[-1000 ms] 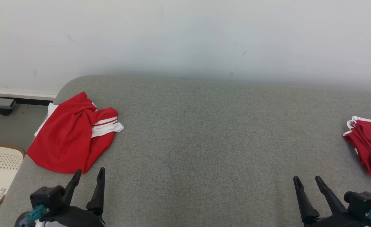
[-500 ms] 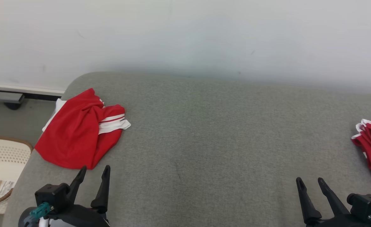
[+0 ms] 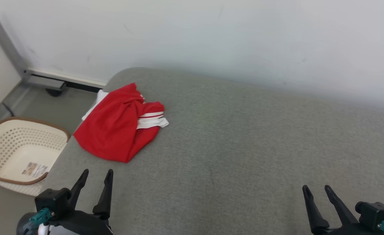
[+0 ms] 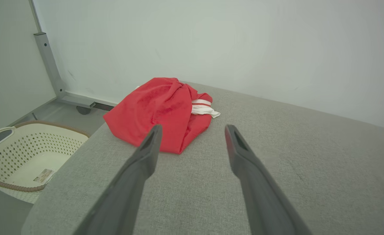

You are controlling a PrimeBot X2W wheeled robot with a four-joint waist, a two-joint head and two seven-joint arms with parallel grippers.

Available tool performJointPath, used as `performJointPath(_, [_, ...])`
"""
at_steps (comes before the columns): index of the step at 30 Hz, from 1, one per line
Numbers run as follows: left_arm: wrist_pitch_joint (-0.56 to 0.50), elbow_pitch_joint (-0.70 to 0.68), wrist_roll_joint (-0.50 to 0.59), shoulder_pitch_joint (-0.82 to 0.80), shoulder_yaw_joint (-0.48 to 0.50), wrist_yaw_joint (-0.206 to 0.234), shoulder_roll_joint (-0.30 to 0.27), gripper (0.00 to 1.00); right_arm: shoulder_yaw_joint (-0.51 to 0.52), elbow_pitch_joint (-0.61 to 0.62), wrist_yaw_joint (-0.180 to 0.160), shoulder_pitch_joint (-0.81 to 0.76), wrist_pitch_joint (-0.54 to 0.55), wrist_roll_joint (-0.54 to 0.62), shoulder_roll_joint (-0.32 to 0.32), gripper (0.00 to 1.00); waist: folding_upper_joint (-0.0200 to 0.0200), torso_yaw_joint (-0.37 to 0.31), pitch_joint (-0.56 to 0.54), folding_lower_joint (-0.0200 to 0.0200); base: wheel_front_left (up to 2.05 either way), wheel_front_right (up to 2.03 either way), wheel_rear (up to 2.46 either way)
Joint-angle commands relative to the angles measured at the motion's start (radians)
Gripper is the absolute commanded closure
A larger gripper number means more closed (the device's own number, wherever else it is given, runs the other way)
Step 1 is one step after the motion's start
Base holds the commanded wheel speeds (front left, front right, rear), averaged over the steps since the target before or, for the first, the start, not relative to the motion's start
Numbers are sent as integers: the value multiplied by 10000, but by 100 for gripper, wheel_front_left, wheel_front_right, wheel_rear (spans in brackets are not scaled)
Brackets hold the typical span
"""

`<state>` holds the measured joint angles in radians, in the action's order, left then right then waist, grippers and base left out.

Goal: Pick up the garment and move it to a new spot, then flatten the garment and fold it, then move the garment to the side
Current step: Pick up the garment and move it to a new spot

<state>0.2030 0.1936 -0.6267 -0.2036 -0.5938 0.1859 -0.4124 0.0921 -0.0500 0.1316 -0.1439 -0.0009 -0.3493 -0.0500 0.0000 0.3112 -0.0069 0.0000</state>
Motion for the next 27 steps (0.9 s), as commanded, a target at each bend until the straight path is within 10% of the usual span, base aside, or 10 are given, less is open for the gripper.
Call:
performJointPath(1, [5, -40, 33, -7, 50, 62, -102, 0, -14, -2, -12, -21, -60, -68, -15, 0, 0, 616, -83, 0, 0, 0, 0])
performJointPath(27, [480, -1440, -566, 1406, 1468, 1208, -304, 0, -1064, -292, -10, 1077, 276, 186, -18, 0, 0, 2152, 277, 0, 0, 0, 0])
